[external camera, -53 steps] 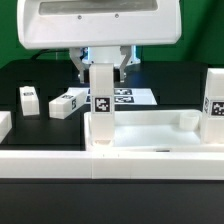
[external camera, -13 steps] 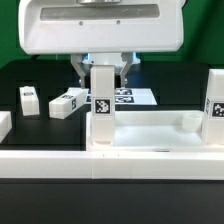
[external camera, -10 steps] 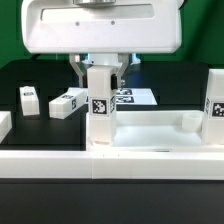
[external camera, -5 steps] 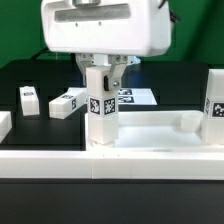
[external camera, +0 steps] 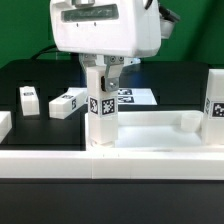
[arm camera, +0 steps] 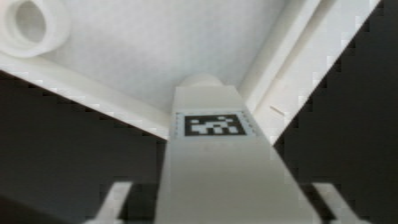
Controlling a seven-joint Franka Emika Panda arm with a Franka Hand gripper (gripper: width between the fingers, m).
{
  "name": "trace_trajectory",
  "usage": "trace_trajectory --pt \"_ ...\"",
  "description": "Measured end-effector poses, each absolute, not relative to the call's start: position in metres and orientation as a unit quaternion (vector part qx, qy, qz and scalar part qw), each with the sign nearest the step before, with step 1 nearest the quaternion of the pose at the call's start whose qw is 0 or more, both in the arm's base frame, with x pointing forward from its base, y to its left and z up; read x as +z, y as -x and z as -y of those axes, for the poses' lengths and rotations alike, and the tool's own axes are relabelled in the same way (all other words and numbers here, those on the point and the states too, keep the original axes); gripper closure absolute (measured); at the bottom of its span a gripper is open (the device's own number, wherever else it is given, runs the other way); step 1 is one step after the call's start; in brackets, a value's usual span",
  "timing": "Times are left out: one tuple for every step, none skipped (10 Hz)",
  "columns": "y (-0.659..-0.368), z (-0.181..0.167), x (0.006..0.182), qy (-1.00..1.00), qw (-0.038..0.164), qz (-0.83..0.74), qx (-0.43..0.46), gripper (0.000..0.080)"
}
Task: Assemble desk
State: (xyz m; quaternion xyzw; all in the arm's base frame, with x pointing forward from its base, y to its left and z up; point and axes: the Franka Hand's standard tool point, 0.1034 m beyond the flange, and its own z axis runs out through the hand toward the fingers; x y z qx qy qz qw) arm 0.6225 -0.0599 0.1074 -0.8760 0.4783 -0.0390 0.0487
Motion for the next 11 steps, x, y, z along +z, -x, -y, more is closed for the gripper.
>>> trace_trajectory --pt "-0.6226 0.0598 0.1076 0.886 0.048 -0.460 -0.040 0.0343" --pt "-0.6221 0.0587 0.1077 0.908 0.040 -0.416 -0.037 0.0343" --pt "-0.6228 0.0562 0.1081 0.933 0.030 -0.358 -0.035 0.0201" --pt "-0.6248 0.0559 0.1090 0.944 0.029 -0.327 -0.036 0.0161" --pt "-0.6254 0.0559 0.1094 0.957 0.029 -0.287 -0.037 0.0161" --pt "-0.6253 0.0572 0.1094 0.965 0.028 -0.257 -0.038 0.0152" --pt "-0.6252 0.0572 0.1092 0.975 0.026 -0.218 -0.039 0.0152" --pt "-0.6252 0.0573 0.1092 0.982 0.025 -0.182 -0.040 0.0151" --pt "-0.6252 0.0574 0.1092 0.987 0.023 -0.152 -0.041 0.0151" --pt "-0.6252 0.0574 0.1092 0.993 0.021 -0.110 -0.041 0.0151" --pt "-0.6256 0.0564 0.1093 0.996 0.017 -0.075 -0.042 0.0151"
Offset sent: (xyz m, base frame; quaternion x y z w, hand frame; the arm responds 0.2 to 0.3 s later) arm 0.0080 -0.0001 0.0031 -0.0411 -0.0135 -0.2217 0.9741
